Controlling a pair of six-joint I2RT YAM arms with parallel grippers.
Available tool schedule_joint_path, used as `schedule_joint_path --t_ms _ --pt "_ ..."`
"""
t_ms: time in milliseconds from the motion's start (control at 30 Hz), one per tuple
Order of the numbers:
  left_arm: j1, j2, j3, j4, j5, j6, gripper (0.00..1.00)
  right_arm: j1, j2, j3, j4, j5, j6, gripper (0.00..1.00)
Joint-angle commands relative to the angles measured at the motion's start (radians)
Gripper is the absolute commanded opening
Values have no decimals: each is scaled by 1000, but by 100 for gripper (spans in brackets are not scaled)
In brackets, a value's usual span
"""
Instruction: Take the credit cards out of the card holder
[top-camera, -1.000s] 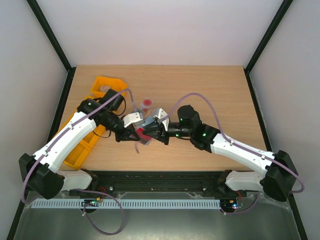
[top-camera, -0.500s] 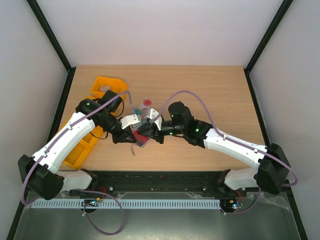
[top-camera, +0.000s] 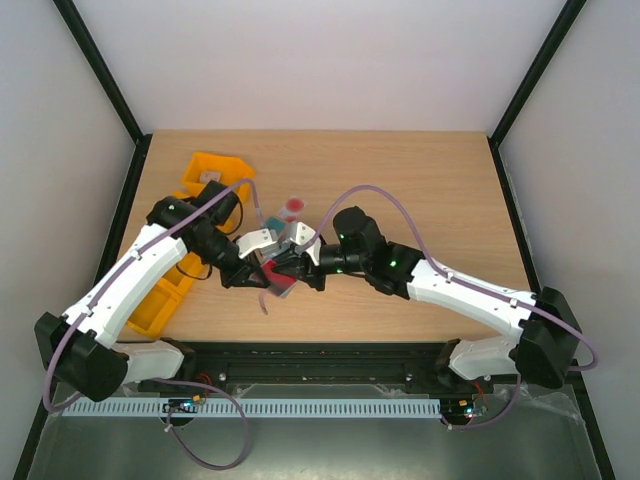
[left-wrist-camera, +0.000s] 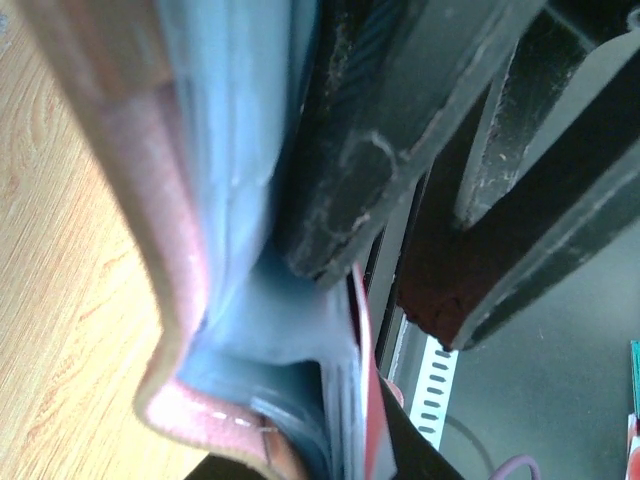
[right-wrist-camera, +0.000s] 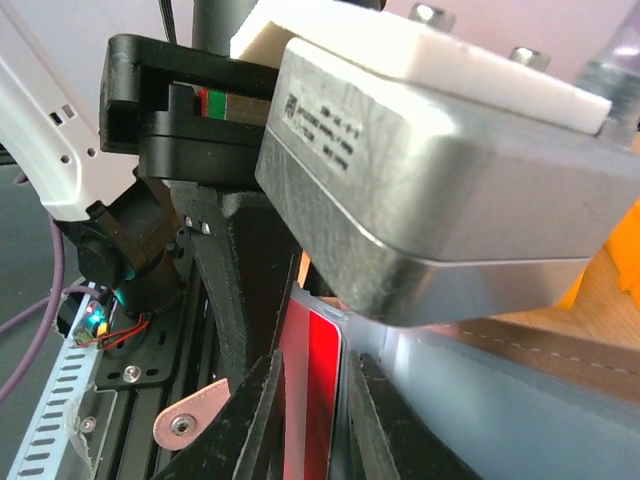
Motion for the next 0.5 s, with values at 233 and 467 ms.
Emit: schedule_joint_path --t_ms 233,467 --pt "32 -62 19 173 132 -3 2 52 -23 -27 -127 -210 -17 18" --pt "34 -74 -14 205 97 -12 2 52 -85 -35 -211 -201 -52 20"
